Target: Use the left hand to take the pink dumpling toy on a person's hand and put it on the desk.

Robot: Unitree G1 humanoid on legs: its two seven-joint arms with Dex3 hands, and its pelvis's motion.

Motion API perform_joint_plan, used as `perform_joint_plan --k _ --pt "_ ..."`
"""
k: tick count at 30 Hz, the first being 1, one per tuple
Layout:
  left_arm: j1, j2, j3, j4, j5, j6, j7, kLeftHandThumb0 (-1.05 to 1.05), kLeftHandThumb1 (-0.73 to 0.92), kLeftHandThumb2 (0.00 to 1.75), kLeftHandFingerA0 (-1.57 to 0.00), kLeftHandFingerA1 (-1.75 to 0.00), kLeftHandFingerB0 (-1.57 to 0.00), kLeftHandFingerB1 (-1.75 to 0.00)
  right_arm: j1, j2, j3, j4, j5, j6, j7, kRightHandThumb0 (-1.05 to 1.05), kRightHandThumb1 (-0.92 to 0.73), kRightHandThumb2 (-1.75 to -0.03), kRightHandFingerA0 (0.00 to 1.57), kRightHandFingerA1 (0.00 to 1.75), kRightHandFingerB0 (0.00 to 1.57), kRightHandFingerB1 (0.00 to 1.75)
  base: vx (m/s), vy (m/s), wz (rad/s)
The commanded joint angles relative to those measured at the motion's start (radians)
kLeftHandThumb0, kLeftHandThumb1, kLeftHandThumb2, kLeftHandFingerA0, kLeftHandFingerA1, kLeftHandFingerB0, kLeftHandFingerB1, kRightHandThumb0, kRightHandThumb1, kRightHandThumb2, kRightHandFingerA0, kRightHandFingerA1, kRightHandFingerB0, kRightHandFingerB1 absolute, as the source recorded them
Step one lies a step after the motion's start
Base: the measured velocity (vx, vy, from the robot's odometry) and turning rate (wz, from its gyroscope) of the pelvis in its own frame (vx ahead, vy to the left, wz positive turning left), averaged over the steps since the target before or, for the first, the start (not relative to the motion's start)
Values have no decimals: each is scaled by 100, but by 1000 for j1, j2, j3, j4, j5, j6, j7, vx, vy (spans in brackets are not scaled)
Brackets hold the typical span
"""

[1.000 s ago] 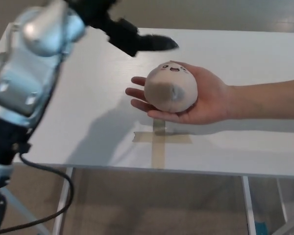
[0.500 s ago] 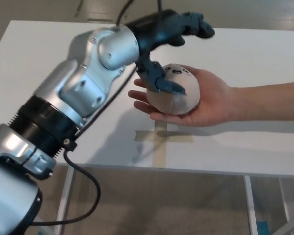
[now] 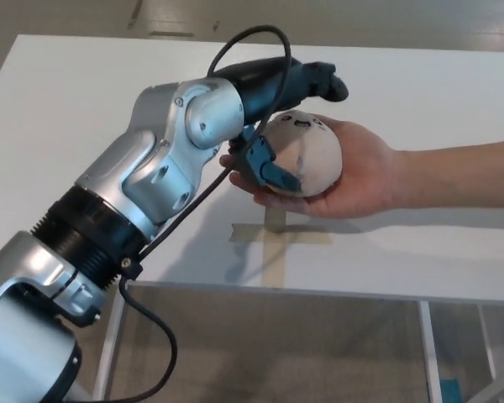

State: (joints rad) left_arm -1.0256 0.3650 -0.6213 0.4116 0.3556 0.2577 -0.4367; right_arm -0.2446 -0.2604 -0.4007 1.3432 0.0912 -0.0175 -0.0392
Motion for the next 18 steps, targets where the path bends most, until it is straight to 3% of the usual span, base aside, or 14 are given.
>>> perform_joint_plan --k 1,2,3,4,5,6,7,8,9,12,13,18 --pt "28 -12 -21 12 69 -2 -38 -30 20 83 -6 -50 -6 -49 2 -5 3 3 2 11 9 -28 -60 -57 67 48 55 43 0 0 0" --pt "32 -13 -22 17 73 -10 -40 -63 40 70 -21 -40 -15 -36 2 -5 4 2 2 11 11 -28 -60 -57 67 48 55 43 0 0 0" --pt "37 -16 -22 22 78 -19 -42 -63 40 70 -21 -40 -15 -36 1 -5 5 2 2 11 13 -28 -60 -57 67 48 55 43 0 0 0" --pt "45 -16 -20 25 75 -29 -44 -54 43 56 -54 -42 -21 -30 0 -5 4 2 2 11 12 -28 -60 -57 67 48 54 42 0 0 0" --pt "56 -16 -18 31 69 -43 -50 -55 40 70 -62 -56 -17 -37 -2 -4 3 2 3 11 9 -28 -60 -57 67 48 54 42 0 0 0" --pt "59 -17 -16 35 68 -48 -53 -55 40 70 -62 -56 -17 -37 -3 -4 3 2 3 12 8 -28 -60 -57 67 48 54 42 0 0 0" --pt "62 -19 -14 41 67 -51 -63 -43 50 55 -78 -65 -28 -30 -4 -3 5 2 2 13 7 -28 -60 -57 67 48 54 42 0 0 0" --pt "63 -20 -14 45 66 -52 -69 -43 50 55 -78 -65 -28 -30 -4 -3 5 2 1 13 7 -28 -60 -57 67 48 54 42 0 0 0" --pt "67 -25 -13 49 56 -37 -95 -31 64 61 -79 -88 -45 -35 -4 -3 6 2 1 13 5 -28 -60 -57 68 48 54 42 0 0 0" --pt "69 -33 -11 54 47 -12 -132 -27 66 59 -86 -86 -57 -38 -5 -2 8 2 -1 12 2 -28 -60 -57 68 48 54 42 0 0 0" --pt "63 -35 -11 57 50 -8 -143 -21 69 61 -95 -80 -78 -47 -7 -2 8 2 -1 13 3 -29 -60 -57 69 48 53 42 0 0 0" --pt "67 -42 4 55 72 -24 -113 -20 74 62 -89 -95 -87 -55 -9 -4 11 2 -2 13 8 -29 -61 -57 68 48 52 41 0 0 0"
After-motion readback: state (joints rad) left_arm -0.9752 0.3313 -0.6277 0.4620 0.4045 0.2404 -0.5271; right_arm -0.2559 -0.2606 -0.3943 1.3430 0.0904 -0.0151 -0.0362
